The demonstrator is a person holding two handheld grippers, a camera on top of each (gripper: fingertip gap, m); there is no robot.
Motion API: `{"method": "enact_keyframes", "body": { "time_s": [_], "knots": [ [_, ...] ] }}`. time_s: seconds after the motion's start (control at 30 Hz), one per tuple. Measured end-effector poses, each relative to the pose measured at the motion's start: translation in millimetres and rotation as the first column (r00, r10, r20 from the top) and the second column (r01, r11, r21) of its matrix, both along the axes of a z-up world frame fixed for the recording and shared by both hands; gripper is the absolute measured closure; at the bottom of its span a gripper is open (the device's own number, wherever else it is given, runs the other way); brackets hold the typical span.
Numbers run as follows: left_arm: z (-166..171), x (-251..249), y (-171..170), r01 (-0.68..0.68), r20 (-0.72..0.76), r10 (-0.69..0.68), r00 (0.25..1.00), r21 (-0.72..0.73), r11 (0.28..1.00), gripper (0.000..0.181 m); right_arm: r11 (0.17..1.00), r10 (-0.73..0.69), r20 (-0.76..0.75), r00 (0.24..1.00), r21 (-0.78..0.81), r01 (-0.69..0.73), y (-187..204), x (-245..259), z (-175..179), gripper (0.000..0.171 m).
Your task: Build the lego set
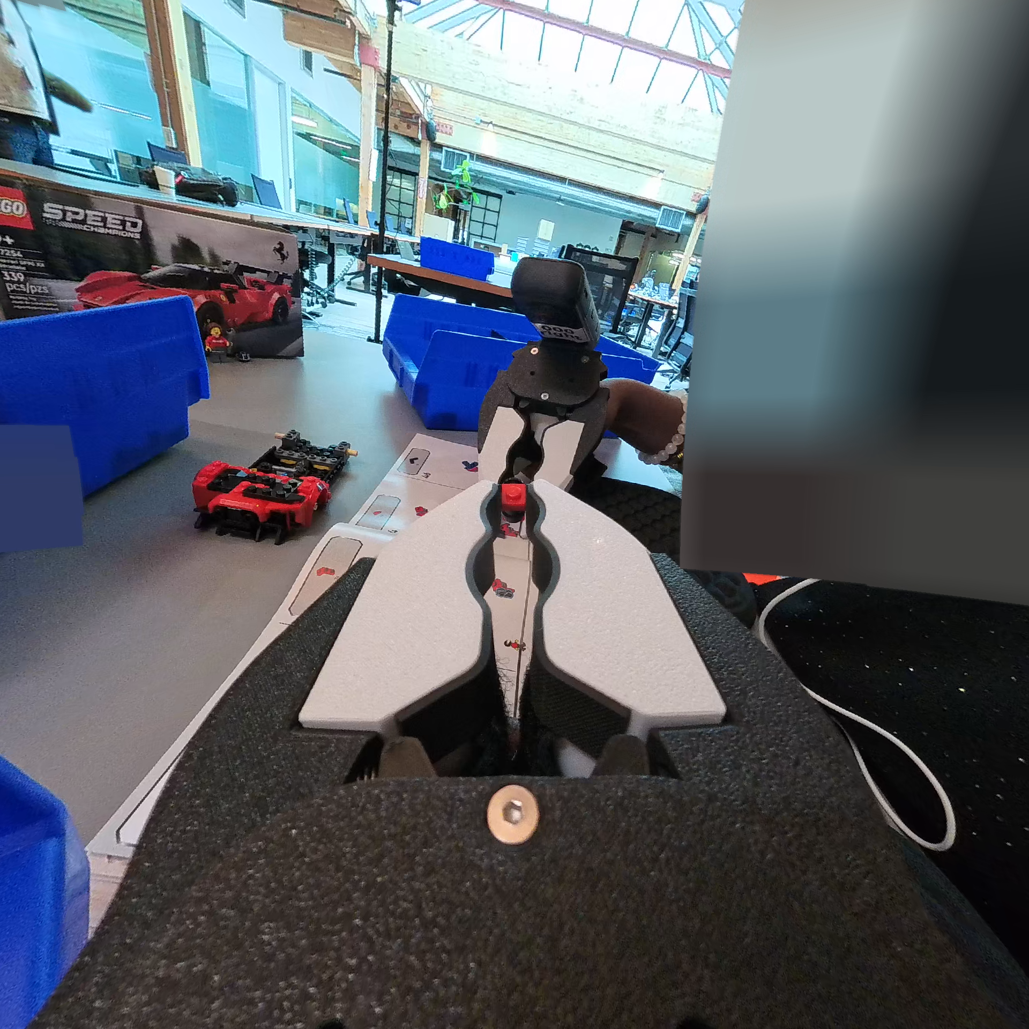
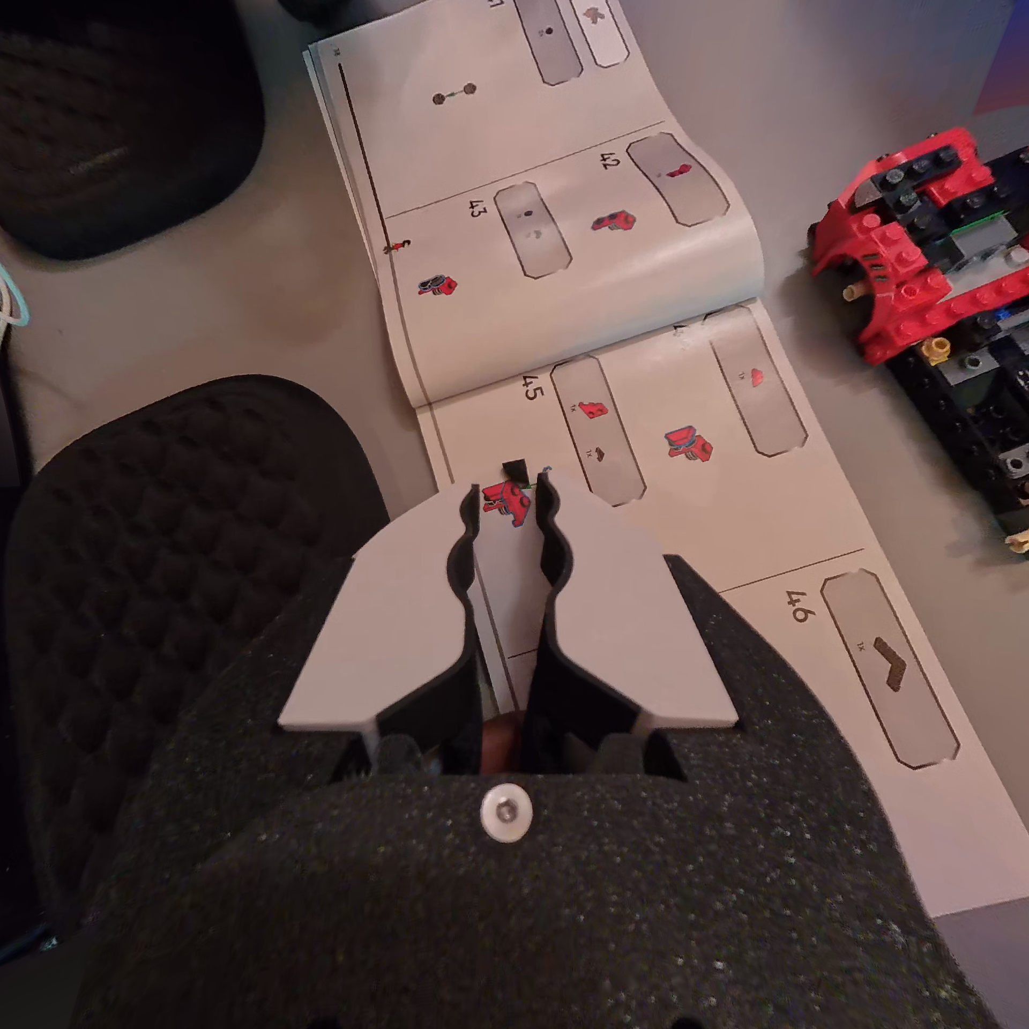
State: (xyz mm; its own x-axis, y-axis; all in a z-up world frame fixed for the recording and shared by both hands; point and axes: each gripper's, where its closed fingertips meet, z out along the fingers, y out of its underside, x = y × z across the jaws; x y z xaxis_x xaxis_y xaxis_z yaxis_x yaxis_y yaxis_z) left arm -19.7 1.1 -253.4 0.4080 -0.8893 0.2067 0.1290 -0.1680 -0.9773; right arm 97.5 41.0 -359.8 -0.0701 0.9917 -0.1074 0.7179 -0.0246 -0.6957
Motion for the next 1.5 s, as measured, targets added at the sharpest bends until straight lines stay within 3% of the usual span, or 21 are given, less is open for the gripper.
{"method": "enact_keyframes", "body": {
  "time_s": [0.47, 0.8, 1.0, 1.13, 1.5],
  "knots": [
    [0, -1, 0, -0.003, 0.0, 0.003, 1.0, 0.001, 1.0, 0.174, 0.996, -0.086, 0.057, 0.995, 0.011, 0.086, -2, 4, 6, 0.159],
    [0, 0, 0, -0.003, -0.003, 0.003, 1.0, 0.002, 1.0, 0.174, 0.994, -0.11, 0.094, 0.989, -0.008, 0.111, -7, 4, 1, 0.155],
    [-1, 1, -1, 0.003, -0.004, -0.003, 1.0, 0.002, 1.0, 0.174, 0.996, -0.026, 0.074, 0.997, 0.091, 0.019, 4, 7, 2, 0.157],
    [0, 0, 0, -0.001, -0.004, 0.001, 1.0, 0.003, 1.0, 0.174, 0.999, -0.012, 0.046, 0.999, 0.053, 0.01, 1, 2, 4, 0.159],
    [-5, 4, -3, 0.03, -0.024, -0.03, 0.999, -0.013, 0.999, 0.174, 0.979, 0.188, 0.119, 0.975, 0.059, -0.196, 5, -8, 7, 0.16]
  ]
}}
